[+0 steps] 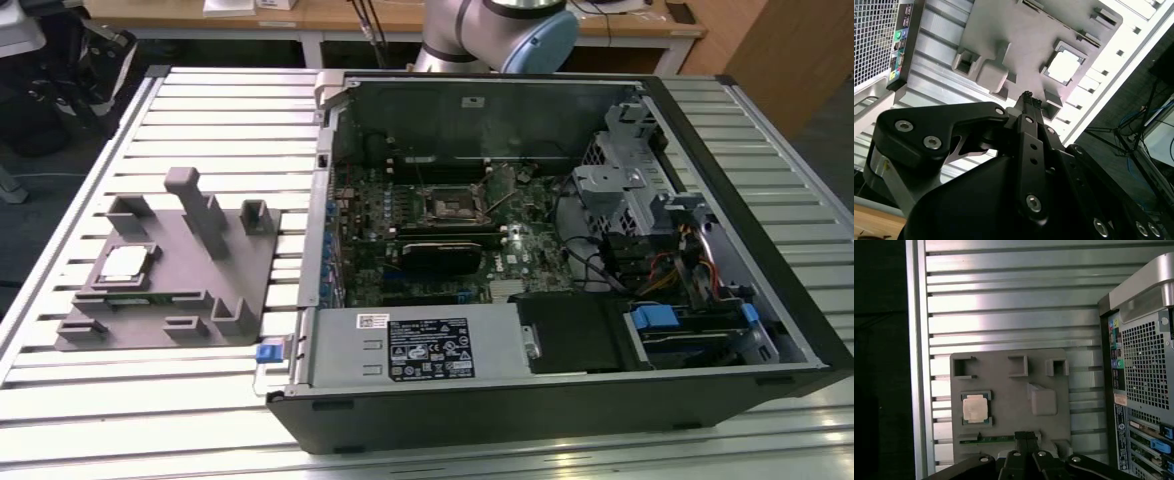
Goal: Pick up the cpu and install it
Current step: 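Reach for the cpu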
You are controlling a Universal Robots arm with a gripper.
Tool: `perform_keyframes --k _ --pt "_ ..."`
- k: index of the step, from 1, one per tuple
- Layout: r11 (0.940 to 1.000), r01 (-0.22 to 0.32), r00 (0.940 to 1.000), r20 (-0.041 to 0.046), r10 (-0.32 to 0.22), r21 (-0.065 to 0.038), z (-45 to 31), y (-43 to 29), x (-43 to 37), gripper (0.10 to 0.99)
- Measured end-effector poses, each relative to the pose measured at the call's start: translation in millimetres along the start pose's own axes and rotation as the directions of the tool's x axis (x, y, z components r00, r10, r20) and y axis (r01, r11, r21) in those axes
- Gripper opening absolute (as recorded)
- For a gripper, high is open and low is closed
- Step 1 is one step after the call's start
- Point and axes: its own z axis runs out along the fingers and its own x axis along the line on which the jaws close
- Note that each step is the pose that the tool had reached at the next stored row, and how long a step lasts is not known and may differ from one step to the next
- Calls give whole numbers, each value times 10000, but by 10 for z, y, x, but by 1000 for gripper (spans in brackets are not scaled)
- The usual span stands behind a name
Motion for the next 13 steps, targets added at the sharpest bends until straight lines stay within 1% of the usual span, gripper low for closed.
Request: perform_keyframes --k 13 --pt "10000 0 10000 -2 0 0 4 -13 166 106"
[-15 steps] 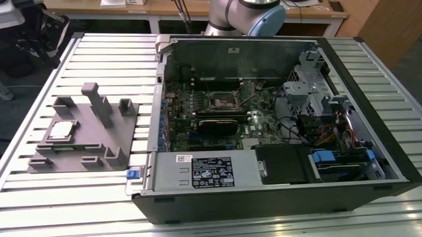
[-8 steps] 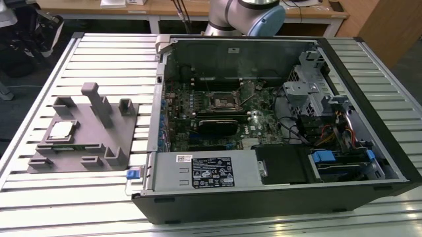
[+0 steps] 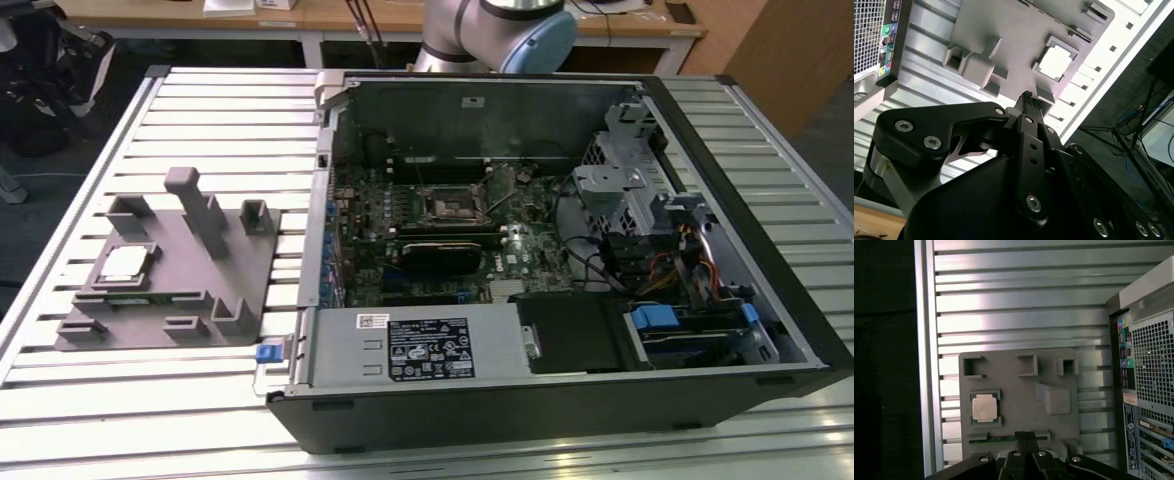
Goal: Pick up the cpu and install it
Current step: 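Reach for the cpu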
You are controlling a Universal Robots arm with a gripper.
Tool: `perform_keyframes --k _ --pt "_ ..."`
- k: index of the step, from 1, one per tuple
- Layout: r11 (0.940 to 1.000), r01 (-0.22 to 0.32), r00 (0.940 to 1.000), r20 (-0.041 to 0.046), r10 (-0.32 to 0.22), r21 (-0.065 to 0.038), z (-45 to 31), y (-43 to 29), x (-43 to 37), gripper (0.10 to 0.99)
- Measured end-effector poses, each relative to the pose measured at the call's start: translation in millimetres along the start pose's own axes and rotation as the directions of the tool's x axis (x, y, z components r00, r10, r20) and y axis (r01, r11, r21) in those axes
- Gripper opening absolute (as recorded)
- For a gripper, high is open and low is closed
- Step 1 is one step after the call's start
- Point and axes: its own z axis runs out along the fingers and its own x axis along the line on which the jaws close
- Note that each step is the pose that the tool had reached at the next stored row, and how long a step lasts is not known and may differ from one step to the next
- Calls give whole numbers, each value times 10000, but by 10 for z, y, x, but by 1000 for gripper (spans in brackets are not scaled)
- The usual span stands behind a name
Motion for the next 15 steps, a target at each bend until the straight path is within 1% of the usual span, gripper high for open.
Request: perform_keyframes --k 7,15 --pt "10000 0 10000 1 0 0 5 -11 113 106" --pt "10000 1 10000 0 -1 0 12 -65 227 106"
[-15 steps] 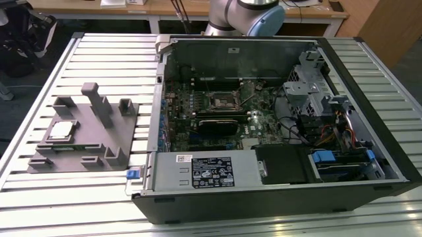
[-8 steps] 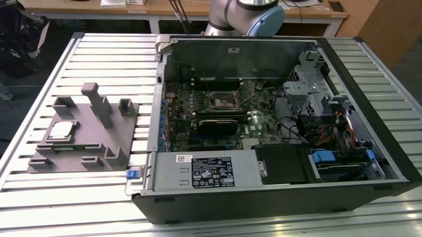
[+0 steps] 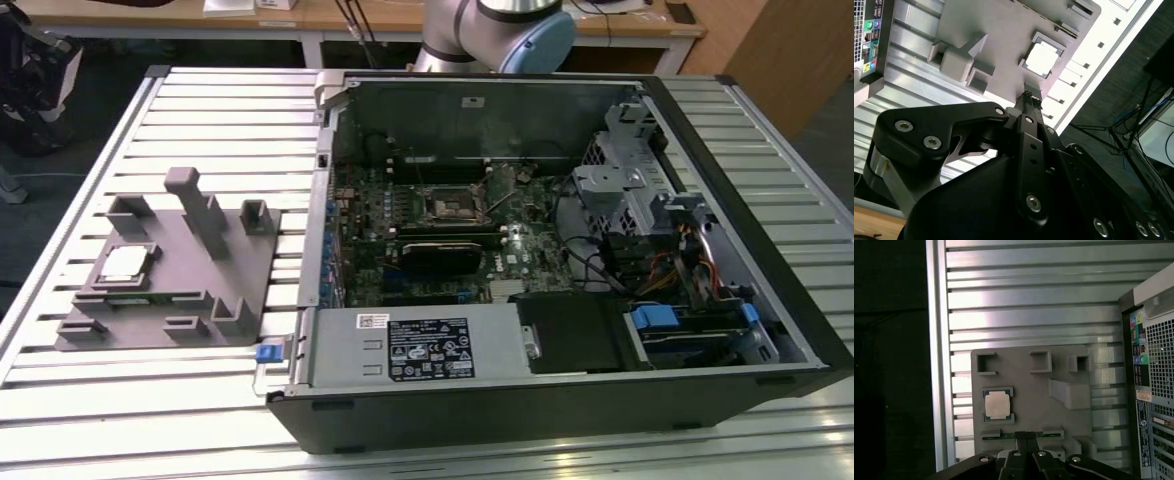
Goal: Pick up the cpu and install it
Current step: 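Reach for the cpu, then pick up the cpu and move it towards the insertion slot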
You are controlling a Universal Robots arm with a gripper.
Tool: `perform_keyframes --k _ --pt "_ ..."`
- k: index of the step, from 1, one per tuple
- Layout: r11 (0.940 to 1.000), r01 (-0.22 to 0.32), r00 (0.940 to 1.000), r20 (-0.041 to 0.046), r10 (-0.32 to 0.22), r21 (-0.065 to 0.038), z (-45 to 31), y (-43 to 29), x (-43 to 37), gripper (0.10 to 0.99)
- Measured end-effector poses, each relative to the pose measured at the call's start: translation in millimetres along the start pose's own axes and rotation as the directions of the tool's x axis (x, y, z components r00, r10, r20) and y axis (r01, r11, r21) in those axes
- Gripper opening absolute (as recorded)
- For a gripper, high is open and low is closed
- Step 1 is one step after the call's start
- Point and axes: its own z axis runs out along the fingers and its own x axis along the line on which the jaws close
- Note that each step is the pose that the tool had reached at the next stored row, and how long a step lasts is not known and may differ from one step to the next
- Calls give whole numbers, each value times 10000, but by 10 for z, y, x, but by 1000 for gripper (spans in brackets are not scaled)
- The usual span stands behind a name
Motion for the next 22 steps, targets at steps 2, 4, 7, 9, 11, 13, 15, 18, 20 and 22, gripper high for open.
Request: perform_keyframes --k 2,4,7,9,11,13,15,18,20,22 --pt "10000 0 10000 1 0 -1 4 -12 13 106" --pt "10000 2 10000 0 -2 -1 7 -26 12 106" --pt "10000 7 10000 1 -7 -1 14 -50 10 106" --pt "10000 11 10000 -1 -11 -1 17 -68 9 106" --pt "10000 13 10000 0 -13 -1 22 -80 8 106" --pt "10000 17 10000 1 -17 -2 26 -87 8 106" --pt "10000 24 10000 -1 -24 -1 32 -95 8 106" --pt "10000 31 10000 -4 -31 0 43 -101 8 106" --pt "10000 33 10000 -5 -33 0 52 -102 8 106" --pt "10000 34 10000 -5 -34 -1 59 -103 8 106"
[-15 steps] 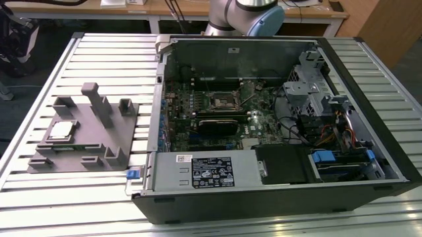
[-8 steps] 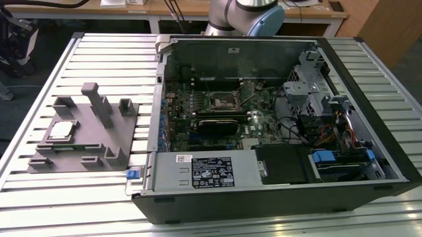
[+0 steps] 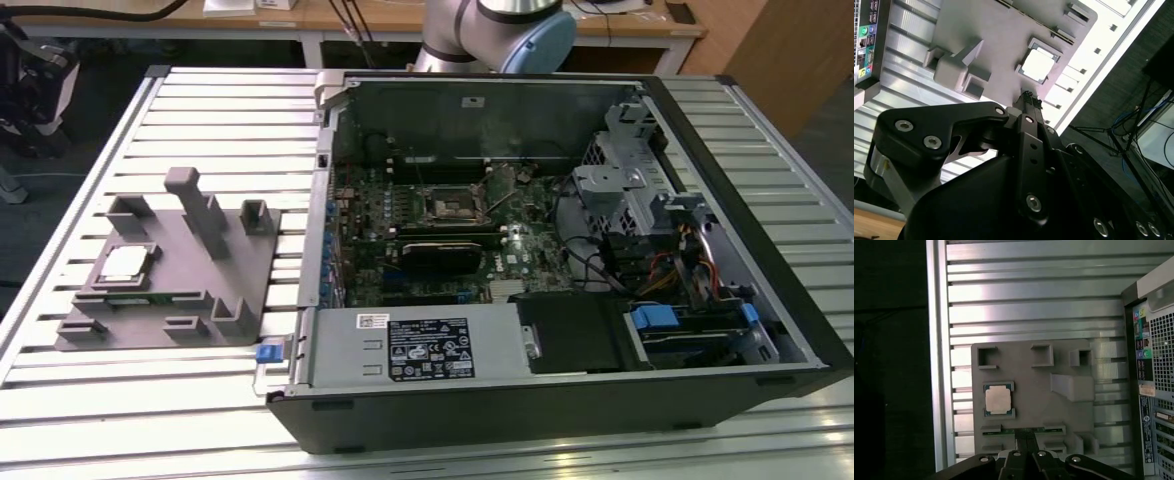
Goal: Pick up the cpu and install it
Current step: 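Pick up the cpu and move it towards the insertion slot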
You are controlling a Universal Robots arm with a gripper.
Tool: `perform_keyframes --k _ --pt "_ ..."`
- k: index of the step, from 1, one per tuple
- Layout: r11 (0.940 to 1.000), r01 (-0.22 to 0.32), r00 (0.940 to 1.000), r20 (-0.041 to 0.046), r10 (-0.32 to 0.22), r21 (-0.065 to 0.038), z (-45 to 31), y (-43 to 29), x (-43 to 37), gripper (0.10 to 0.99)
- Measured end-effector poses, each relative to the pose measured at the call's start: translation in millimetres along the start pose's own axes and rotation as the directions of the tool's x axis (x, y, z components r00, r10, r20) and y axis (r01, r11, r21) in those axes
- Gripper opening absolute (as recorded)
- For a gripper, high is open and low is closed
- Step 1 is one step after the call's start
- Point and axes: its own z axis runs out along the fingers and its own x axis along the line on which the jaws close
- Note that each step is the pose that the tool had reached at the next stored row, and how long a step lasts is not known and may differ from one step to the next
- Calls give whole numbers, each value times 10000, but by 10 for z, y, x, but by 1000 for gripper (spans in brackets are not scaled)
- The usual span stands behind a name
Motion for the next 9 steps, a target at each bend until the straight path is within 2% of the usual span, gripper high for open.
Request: perform_keyframes --k 9 --pt "10000 -1 10000 -2 1 0 44 -13 1 106"
